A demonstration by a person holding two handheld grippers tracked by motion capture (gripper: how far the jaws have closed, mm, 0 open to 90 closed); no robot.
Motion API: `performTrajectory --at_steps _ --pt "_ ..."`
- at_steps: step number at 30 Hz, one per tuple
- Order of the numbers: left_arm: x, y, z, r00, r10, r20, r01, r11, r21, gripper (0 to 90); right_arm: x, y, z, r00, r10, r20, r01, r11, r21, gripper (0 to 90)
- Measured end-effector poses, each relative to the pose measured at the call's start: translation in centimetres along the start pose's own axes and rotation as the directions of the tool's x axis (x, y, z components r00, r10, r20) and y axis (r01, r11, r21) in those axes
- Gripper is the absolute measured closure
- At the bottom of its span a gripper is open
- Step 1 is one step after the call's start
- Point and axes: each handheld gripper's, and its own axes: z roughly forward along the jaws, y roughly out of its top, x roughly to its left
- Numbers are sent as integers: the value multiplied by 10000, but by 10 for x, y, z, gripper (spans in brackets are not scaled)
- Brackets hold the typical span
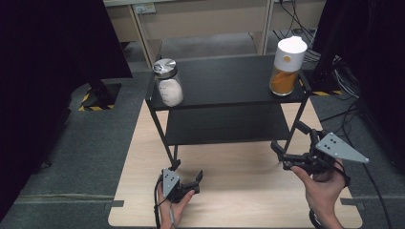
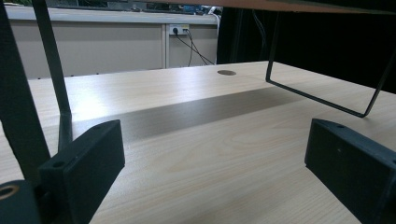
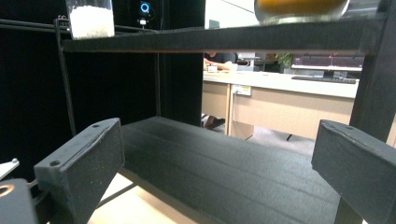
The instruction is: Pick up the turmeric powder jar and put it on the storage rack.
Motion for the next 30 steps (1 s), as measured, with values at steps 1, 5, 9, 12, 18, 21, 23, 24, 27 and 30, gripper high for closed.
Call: performTrajectory --at_steps 1,5,9,12,18,21,23,24,27,30 --pt "0 0 0 10000 -5 1 5 10000 3 43 0 -2 0 10000 7 -16 -7 10000 17 26" --pt "0 0 0 10000 -10 -2 10 10000 0 43 -1 -10 -1 9999 83 -119 -81 9998 166 25" --pt "0 0 0 10000 -8 -6 8 10000 1 42 -1 -19 -2 9998 173 -137 -170 9996 203 25" --pt "0 0 0 10000 -18 -1 18 10000 2 43 -1 -25 -3 9996 246 -125 -243 9992 302 25" --pt "0 0 0 10000 -19 -2 19 10000 -1 43 -2 -37 -5 9991 400 -101 -393 9974 608 25" --pt "0 0 0 10000 -17 -4 17 10000 -7 42 -2 -43 -6 9987 508 -96 -500 9964 684 24" --pt "0 0 0 10000 -21 -4 21 10000 -5 43 -3 -46 -7 9983 580 -110 -571 9957 730 24" --pt "0 0 0 10000 -23 -5 23 10000 -6 42 -3 -47 -7 9980 617 -135 -605 9952 774 23" --pt "0 0 0 10000 13 1 -13 10000 7 42 -3 -52 -9 9978 652 -147 -637 9941 877 23" --pt "0 0 0 10000 -29 -4 29 10000 -9 42 -3 -57 -10 9974 701 -159 -684 9936 901 23"
